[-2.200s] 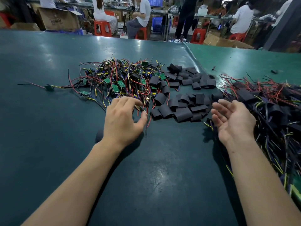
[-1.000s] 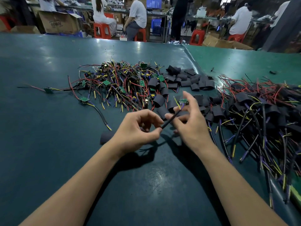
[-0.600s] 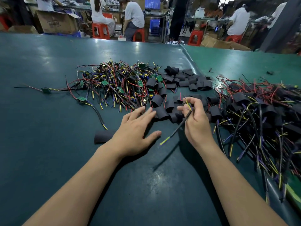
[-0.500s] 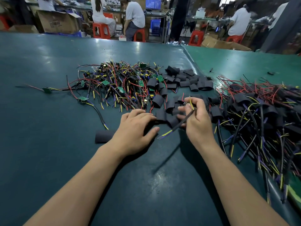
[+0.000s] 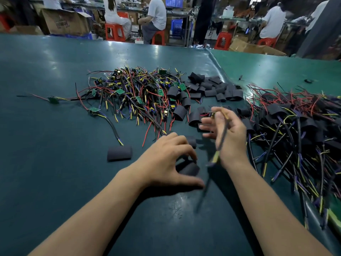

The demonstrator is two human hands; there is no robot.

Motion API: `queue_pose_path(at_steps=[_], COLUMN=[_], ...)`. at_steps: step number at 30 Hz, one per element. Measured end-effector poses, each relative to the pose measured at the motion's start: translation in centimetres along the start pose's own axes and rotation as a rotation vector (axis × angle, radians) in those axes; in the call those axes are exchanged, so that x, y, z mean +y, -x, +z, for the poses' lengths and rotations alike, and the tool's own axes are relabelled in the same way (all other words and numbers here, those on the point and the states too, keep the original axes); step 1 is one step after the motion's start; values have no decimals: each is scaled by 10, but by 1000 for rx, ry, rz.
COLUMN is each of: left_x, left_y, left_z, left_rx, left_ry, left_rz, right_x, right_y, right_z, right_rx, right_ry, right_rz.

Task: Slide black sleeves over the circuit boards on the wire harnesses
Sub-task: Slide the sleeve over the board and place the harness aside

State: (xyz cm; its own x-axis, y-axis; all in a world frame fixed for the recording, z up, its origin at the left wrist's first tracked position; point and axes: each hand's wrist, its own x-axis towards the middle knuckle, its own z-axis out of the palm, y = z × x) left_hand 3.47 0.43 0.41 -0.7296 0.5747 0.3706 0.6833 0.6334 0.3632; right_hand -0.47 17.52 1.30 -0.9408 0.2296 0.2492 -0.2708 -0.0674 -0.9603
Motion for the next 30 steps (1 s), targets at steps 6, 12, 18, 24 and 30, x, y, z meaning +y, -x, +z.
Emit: queue_pose_path(at_steps=[6,12,18,24,30], left_x=[-21,-26,-26,-26,-30], left_y=[0,2,2,2,-1], left_z=[-13,-16,-17,-15,-11], left_rx=[97,94,128,329,619], left_ry=[142,30,86,221,391], left_rz=[-175,-174,-226,-198,-163], right_x=[-8,-18,-19,-20,-20], right_y=[-8,-9,-12,-12,-14], right_z=[-14,-17,-21,-22,-24], right_rx=[212,124,62,-57,38], right_ry=[-117,-372,-443,-447,-412], right_rz=[51,191,321,292,228])
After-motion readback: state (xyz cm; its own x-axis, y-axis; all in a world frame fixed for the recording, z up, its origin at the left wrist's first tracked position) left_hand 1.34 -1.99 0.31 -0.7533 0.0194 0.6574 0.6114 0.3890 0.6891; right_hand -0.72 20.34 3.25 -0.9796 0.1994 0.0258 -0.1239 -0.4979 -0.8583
